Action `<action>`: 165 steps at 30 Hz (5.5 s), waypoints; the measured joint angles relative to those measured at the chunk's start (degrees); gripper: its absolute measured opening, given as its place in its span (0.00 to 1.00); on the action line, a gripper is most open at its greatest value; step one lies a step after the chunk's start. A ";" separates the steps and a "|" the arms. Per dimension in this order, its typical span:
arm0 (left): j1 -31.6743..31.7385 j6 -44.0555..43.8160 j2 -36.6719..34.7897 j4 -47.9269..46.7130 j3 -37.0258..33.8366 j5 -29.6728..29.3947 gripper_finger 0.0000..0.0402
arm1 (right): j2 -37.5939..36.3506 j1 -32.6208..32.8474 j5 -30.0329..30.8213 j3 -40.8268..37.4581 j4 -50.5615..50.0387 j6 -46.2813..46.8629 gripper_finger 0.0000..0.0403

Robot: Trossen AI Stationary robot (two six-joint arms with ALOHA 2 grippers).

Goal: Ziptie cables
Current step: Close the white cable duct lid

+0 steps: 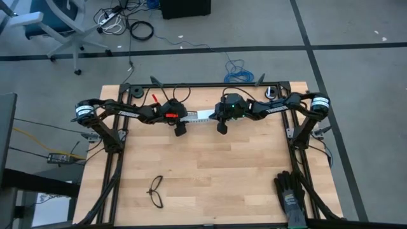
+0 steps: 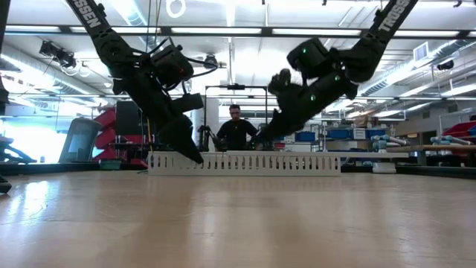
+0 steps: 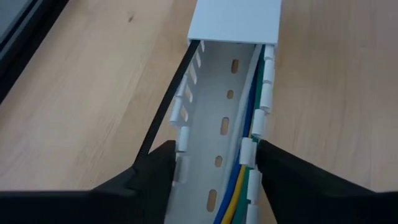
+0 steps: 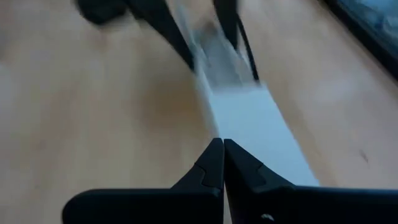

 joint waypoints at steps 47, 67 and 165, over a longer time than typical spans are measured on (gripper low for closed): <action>-0.50 -0.10 0.07 7.89 -0.02 0.96 0.71 | 3.37 -1.83 -8.55 2.70 7.45 0.53 0.00; -0.51 -1.74 8.42 13.03 2.75 3.23 0.71 | 3.35 -3.97 -8.65 2.52 5.95 0.87 0.00; 4.79 4.33 10.64 -1.71 11.61 8.63 0.46 | 17.99 -5.98 -11.75 22.07 -17.39 -1.87 0.00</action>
